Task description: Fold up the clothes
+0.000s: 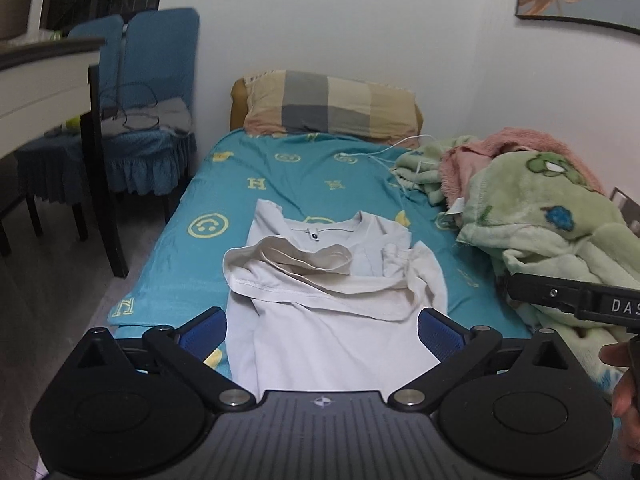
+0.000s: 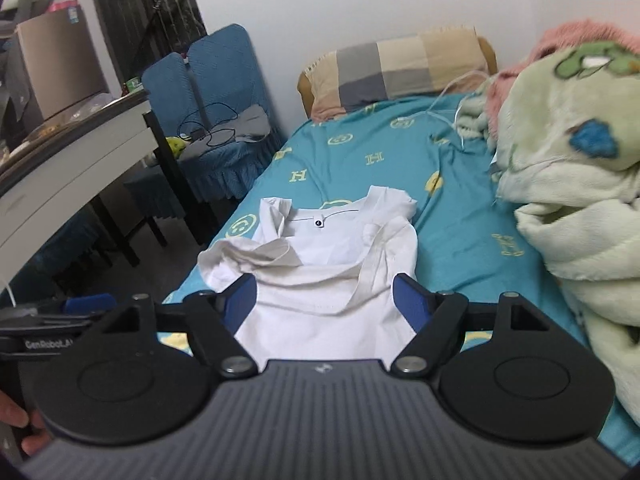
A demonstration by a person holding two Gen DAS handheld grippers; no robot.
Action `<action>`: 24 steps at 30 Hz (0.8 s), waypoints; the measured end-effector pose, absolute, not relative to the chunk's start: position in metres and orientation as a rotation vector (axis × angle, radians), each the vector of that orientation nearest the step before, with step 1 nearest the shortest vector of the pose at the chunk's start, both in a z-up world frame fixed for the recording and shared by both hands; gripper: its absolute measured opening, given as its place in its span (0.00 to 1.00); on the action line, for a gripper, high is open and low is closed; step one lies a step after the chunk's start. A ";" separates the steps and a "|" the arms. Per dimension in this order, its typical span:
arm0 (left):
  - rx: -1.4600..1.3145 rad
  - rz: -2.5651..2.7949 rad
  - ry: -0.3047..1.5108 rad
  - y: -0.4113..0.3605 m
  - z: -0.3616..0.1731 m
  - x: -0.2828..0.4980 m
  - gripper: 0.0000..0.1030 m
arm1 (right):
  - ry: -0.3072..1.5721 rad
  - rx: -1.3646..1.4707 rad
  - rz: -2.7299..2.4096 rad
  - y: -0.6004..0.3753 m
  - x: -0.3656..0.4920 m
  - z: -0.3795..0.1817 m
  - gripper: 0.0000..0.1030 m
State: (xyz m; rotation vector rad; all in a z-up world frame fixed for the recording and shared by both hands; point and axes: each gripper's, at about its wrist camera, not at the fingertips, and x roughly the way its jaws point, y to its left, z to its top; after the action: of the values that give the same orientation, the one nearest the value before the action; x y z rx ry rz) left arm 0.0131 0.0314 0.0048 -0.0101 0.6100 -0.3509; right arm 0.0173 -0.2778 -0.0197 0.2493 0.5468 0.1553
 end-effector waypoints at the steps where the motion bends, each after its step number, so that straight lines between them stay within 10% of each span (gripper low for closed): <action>1: -0.007 -0.355 0.601 0.032 0.006 0.005 1.00 | 0.537 0.239 0.151 -0.277 0.009 -0.019 0.75; 24: -0.136 -0.360 0.827 0.035 -0.029 0.012 1.00 | 0.519 0.177 0.086 -0.272 -0.004 -0.042 0.75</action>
State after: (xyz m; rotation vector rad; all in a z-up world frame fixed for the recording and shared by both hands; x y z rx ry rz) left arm 0.0124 0.0354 -0.0286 -0.1358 0.8275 -0.3596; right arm -0.0036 -0.2719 -0.0423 0.1771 0.5193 0.0859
